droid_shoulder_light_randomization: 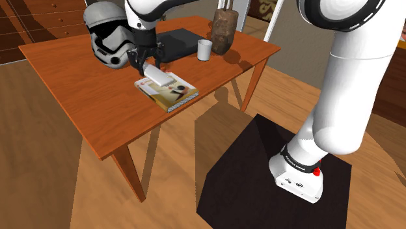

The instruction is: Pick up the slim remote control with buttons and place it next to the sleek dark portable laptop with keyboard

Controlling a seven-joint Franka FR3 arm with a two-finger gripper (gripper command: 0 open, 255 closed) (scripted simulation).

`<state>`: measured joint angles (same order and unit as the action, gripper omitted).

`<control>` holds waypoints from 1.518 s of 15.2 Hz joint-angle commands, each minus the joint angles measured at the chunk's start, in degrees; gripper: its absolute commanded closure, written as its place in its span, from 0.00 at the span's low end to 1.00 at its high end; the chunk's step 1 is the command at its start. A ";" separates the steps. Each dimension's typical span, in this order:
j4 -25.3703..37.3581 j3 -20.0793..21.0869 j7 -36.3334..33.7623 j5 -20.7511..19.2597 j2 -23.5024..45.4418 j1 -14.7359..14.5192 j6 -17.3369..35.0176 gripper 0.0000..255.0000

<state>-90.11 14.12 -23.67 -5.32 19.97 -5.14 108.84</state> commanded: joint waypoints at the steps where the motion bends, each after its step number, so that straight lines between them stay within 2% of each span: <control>1: -1.32 -0.72 2.61 0.41 -0.86 1.83 0.58 1.00; 10: -4.81 -4.29 13.96 1.95 -3.55 9.45 1.75 1.00; 20: -1.71 -8.47 26.27 2.92 -1.58 17.30 0.86 1.00; 23: -2.19 -8.83 27.28 2.95 -0.85 17.98 2.09 1.00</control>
<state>-92.14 5.43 3.11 -2.40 18.90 12.54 110.50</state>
